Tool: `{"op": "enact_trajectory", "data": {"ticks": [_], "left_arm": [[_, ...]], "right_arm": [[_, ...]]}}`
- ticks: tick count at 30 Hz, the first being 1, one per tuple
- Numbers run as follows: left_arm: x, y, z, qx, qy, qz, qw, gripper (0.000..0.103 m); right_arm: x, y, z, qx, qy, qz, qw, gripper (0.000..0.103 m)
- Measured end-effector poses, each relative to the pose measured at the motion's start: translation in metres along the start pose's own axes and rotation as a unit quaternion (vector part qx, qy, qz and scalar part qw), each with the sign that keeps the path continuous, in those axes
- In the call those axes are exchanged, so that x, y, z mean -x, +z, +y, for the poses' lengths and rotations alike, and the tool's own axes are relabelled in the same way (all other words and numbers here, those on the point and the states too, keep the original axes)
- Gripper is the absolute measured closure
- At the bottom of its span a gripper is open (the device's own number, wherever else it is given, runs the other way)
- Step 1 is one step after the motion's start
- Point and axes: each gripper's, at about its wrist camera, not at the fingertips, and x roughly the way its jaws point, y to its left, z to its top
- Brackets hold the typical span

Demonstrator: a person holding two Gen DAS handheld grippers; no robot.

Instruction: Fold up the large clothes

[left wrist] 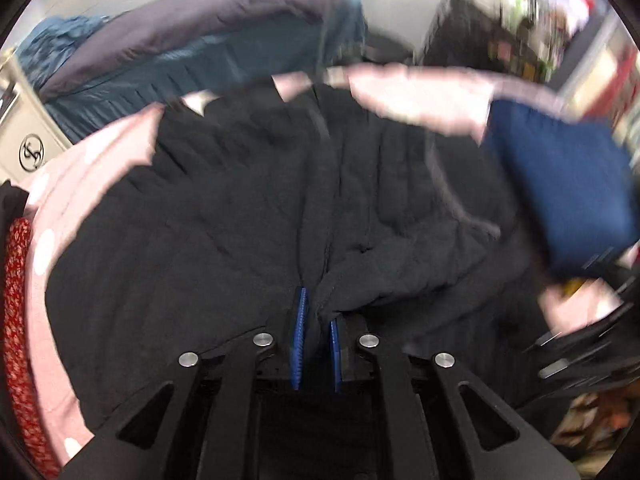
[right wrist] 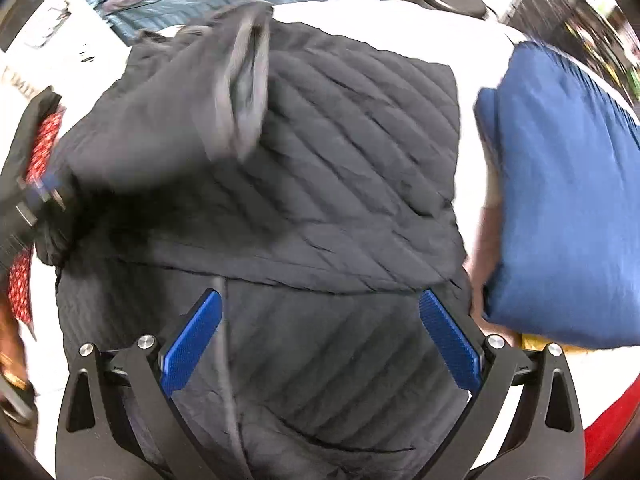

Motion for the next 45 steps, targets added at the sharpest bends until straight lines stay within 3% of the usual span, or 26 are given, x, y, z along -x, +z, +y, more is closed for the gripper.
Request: {"op": "enact_trajectory", "data": {"ticks": [2,6,8,9,10,11,15,23,29,32,35,38,41,43,45], "left_arm": [[-0.022,-0.006,-0.012,-0.022,0.028,0.02,0.9992,0.084],[-0.037,-0.008,-0.019,-0.053,0.049,0.036,0.9968,0.071],[-0.039,-0.011,-0.018,-0.077,0.058,0.047,0.9942,0.052],[-0.04,-0.015,-0.022,-0.095,0.069,0.057,0.9915,0.036],[-0.036,-0.014,-0.024,-0.103,0.069,0.059,0.9905,0.012],[-0.03,-0.018,-0.027,-0.111,0.065,0.049,0.9905,0.005],[-0.016,-0.033,-0.03,-0.097,0.055,0.038,0.993,0.006],[0.003,-0.068,0.008,0.021,0.067,0.024,0.9972,0.006],[0.039,-0.07,0.084,0.137,0.095,-0.027,0.9857,0.006],[0.043,-0.062,0.113,0.165,0.113,-0.035,0.9792,0.006],[0.031,-0.054,0.124,0.158,0.132,-0.031,0.978,0.006],[0.004,-0.053,0.132,0.153,0.152,0.004,0.9765,0.006],[-0.029,-0.052,0.143,0.165,0.141,0.038,0.9753,0.005],[-0.04,-0.053,0.149,0.172,0.129,0.043,0.9756,0.005],[-0.048,-0.054,0.154,0.177,0.118,0.046,0.9761,0.005]], "right_arm": [[-0.004,-0.004,-0.009,-0.016,-0.002,0.01,1.0,0.005],[-0.011,-0.013,-0.028,-0.041,-0.005,0.025,0.999,0.005],[-0.013,-0.014,-0.034,-0.048,-0.004,0.029,0.998,0.005],[-0.013,-0.014,-0.036,-0.052,-0.001,0.029,0.998,0.005],[-0.014,-0.013,-0.039,-0.056,0.001,0.029,0.998,0.005],[-0.014,-0.013,-0.041,-0.059,0.003,0.028,0.998,0.005],[-0.01,-0.009,-0.049,-0.069,0.009,0.015,0.997,0.005],[-0.01,0.004,-0.043,-0.07,0.036,0.017,0.997,0.005],[-0.001,0.017,-0.006,-0.027,0.032,-0.02,0.999,0.008],[0.012,0.024,0.023,0.025,0.023,-0.052,0.998,0.008],[0.014,0.033,0.057,0.085,0.023,-0.057,0.994,0.008],[0.001,0.043,0.089,0.127,0.037,-0.046,0.99,0.008],[-0.03,0.05,0.094,0.13,0.027,-0.014,0.991,0.008],[-0.056,0.053,0.091,0.114,0.018,0.025,0.993,0.008],[-0.069,0.057,0.088,0.102,0.023,0.035,0.994,0.006]]}}
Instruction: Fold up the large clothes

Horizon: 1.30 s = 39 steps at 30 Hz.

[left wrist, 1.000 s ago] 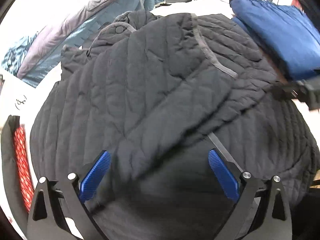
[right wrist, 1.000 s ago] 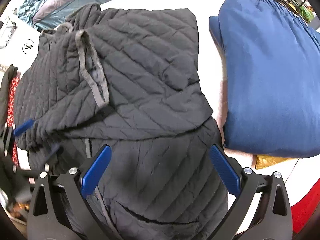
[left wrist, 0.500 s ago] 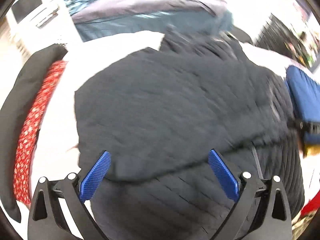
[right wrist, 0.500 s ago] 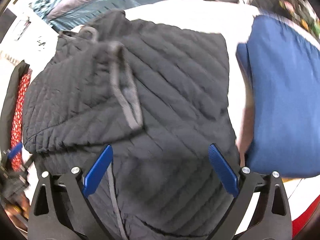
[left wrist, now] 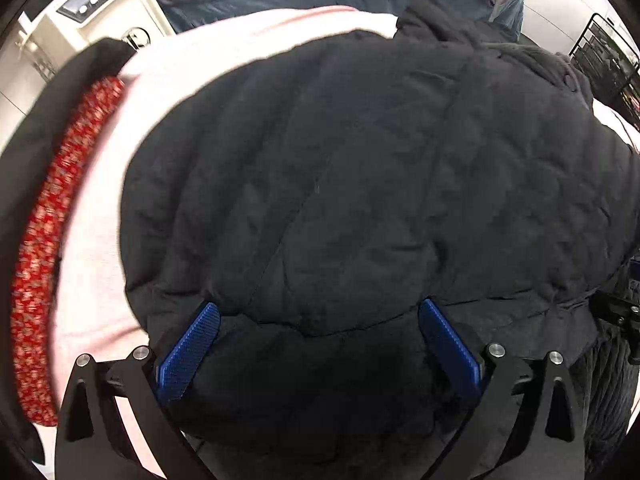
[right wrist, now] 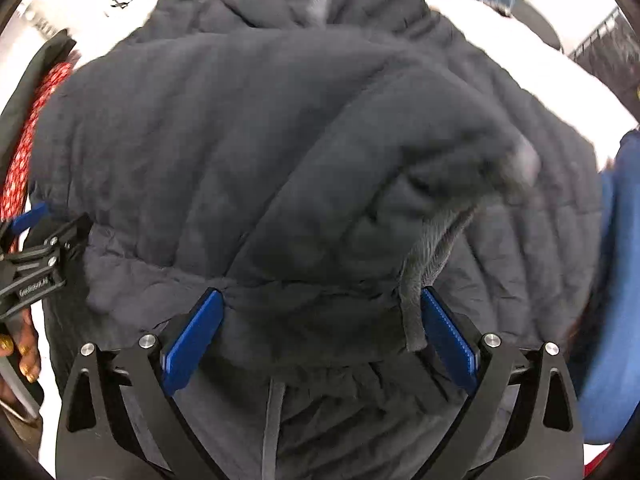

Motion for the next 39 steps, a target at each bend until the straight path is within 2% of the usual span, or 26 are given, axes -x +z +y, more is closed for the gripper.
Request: {"op": "enact_trajectory", "data": {"ticks": [9,15,23,28,31,35,37,39], "left_arm": [[-0.009,0.002,0.004,0.002,-0.005,0.004,1.0,0.004],[-0.001,-0.002,0.001,0.007,0.0,0.007,1.0,0.005],[0.042,-0.042,-0.01,0.004,0.004,-0.015,0.9999,0.006],[0.074,-0.083,-0.007,-0.018,-0.012,-0.033,0.9992,0.006],[0.081,-0.113,0.008,-0.011,-0.02,-0.02,0.9995,0.006],[0.083,-0.16,0.044,0.036,-0.017,0.008,0.9991,0.008],[0.084,-0.18,0.067,0.073,-0.025,0.022,0.9968,0.015],[0.086,-0.199,0.082,0.095,-0.041,0.034,0.994,0.022]], "right_arm": [[-0.028,0.017,0.003,0.007,-0.006,0.02,1.0,0.004],[-0.013,0.016,0.007,-0.001,-0.011,0.016,1.0,0.005],[0.021,-0.009,0.001,0.006,-0.013,-0.011,1.0,0.005],[0.046,-0.048,-0.011,0.024,-0.002,-0.031,0.999,0.005],[0.052,-0.083,-0.028,0.021,0.011,-0.031,0.999,0.005],[0.055,-0.135,-0.063,0.002,0.026,-0.017,1.0,0.005],[0.057,-0.16,-0.083,-0.007,0.026,-0.009,1.0,0.006],[0.06,-0.183,-0.102,-0.015,0.023,-0.002,1.0,0.011]]}}
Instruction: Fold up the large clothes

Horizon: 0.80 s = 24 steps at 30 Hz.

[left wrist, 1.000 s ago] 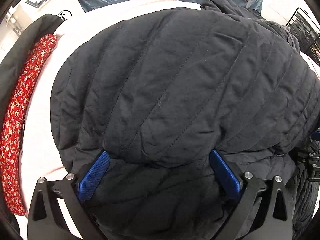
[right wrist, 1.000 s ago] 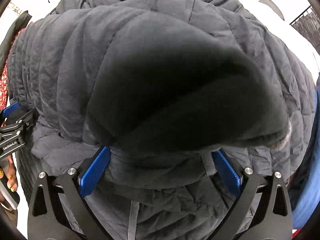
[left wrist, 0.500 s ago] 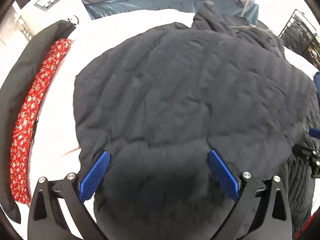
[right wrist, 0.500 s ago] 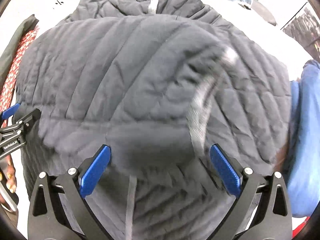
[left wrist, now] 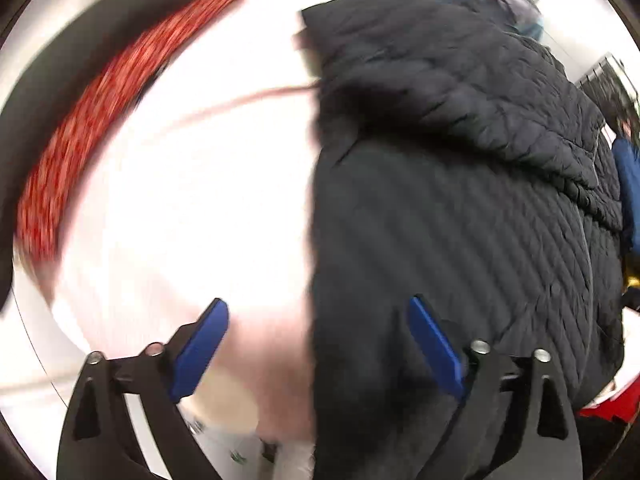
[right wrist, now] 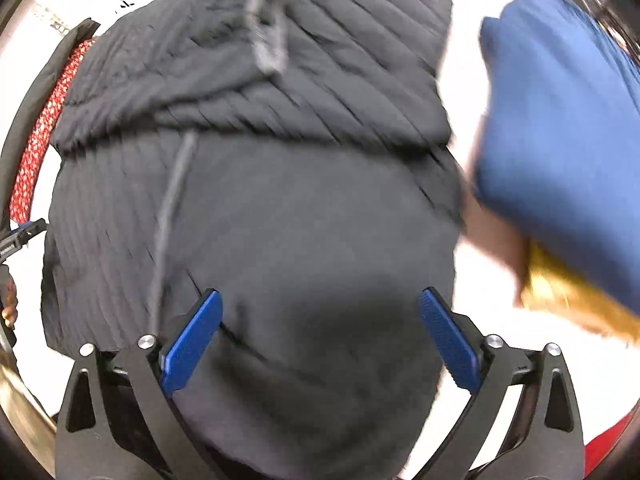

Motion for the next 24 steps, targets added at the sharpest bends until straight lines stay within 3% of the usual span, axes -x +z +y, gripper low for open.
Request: {"op": "enact_trajectory", "data": {"ticks": [4,7,14,17,20,22,24], "left_arm": [[0.002,-0.034,0.016,0.014,-0.043,0.027,0.9986,0.032],[-0.004,-0.053,0.015,0.013,-0.06,0.041,0.9973,0.033],[-0.019,-0.097,-0.013,-0.023,-0.108,0.089,0.9899,0.034],[-0.023,-0.11,-0.027,-0.041,-0.115,0.103,0.9871,0.042],[-0.022,-0.113,-0.034,-0.043,-0.122,0.105,0.9861,0.058],[-0.021,-0.109,-0.038,-0.052,-0.126,0.107,0.9849,0.073],[-0.019,-0.103,-0.042,-0.059,-0.122,0.108,0.9849,0.076]], "right_arm": [[0.002,-0.031,-0.033,-0.026,0.009,0.016,1.0,0.017],[-0.001,-0.049,-0.055,-0.049,0.031,0.029,0.998,0.021],[-0.02,-0.096,-0.083,-0.087,0.122,0.068,0.986,0.024],[-0.023,-0.116,-0.081,-0.095,0.174,0.092,0.976,0.027],[-0.024,-0.135,-0.077,-0.085,0.21,0.11,0.968,0.031],[-0.018,-0.132,-0.07,-0.068,0.213,0.11,0.968,0.031],[-0.011,-0.137,-0.068,-0.048,0.193,0.104,0.974,0.031]]}}
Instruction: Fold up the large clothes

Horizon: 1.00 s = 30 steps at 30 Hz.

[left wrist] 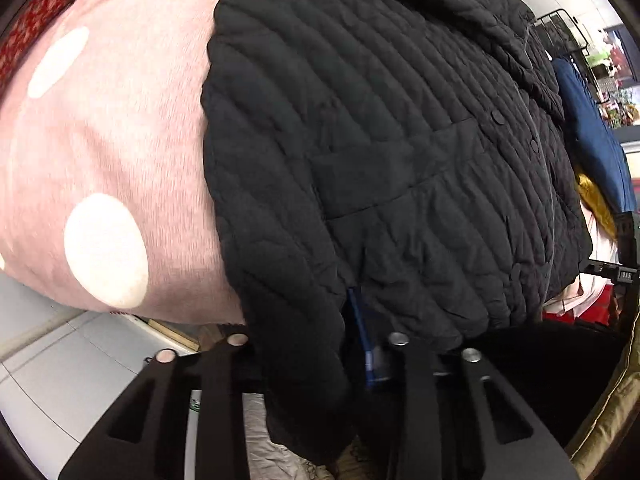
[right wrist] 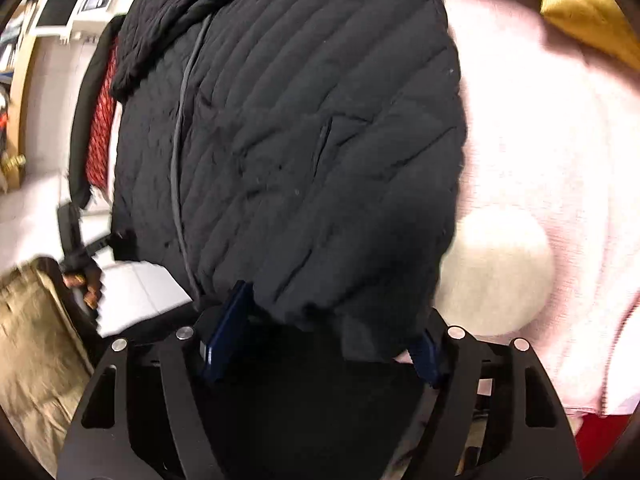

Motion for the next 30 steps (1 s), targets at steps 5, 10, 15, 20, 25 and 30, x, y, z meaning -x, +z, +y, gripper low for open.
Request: {"op": "enact_trajectory", "data": {"ticks": [5,10,15,20,25,30], "left_arm": [[-0.004,0.012,0.005,0.0,0.001,0.005,1.0,0.077],[-0.007,0.015,0.012,0.007,0.005,0.014,0.9999,0.077],[-0.006,0.02,0.01,0.008,0.013,0.028,0.9995,0.077],[-0.008,0.03,0.005,0.003,0.024,0.046,0.9986,0.075],[-0.008,0.037,0.0,-0.003,0.032,0.059,0.9977,0.075],[-0.015,0.042,-0.003,0.003,0.038,0.064,0.9972,0.073]], "right_arm": [[0.018,-0.02,0.03,0.106,-0.171,-0.052,0.978,0.032],[0.0,-0.056,0.068,0.241,-0.293,-0.08,0.922,0.05],[-0.017,-0.065,0.087,0.267,-0.313,-0.122,0.903,0.05],[-0.027,-0.077,0.089,0.283,-0.334,-0.135,0.889,0.061],[-0.007,-0.101,0.099,0.269,-0.304,-0.172,0.898,0.061],[-0.031,-0.109,0.099,0.289,-0.315,-0.153,0.891,0.061]]}}
